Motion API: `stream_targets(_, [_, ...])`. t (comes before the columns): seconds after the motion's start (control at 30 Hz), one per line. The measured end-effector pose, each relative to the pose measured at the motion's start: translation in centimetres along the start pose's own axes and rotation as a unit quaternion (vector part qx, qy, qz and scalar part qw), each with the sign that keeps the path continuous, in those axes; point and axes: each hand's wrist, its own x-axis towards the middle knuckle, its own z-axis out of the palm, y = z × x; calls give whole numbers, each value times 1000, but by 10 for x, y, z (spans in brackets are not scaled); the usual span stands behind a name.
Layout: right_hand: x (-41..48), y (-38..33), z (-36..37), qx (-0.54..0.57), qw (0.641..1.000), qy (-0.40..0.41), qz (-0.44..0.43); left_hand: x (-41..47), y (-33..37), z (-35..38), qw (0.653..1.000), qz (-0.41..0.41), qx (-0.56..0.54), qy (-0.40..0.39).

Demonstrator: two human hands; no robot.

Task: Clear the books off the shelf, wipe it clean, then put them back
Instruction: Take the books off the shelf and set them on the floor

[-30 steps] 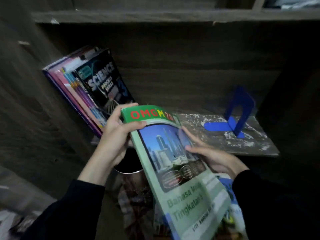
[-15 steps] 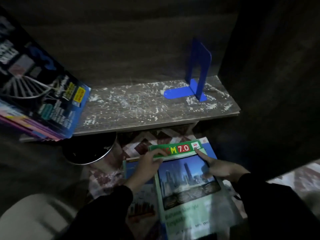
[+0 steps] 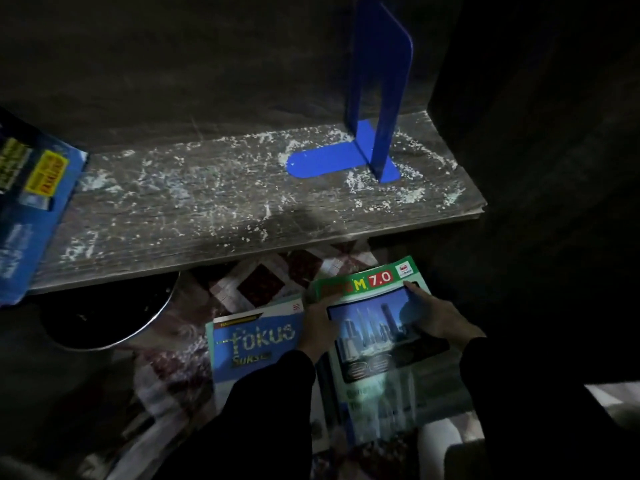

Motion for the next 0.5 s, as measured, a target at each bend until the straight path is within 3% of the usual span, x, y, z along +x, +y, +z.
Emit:
stream_targets(0.13, [6,6,9,5,1000,4,9,8,-9,4,1000,-18,20,-1])
stream_targets(0.23, [6,10,14,6,1000,14,8,12,-14,-2,997,-6,62,-42])
stream_targets(0.4, [0,5,10,-4,1000,1,19,10,-16,-17,949,-25,291,-121])
stream_targets(0.5, [-9,-5,-1,-14,1000,8,13,2,-12,-22,939,-25,315,-138])
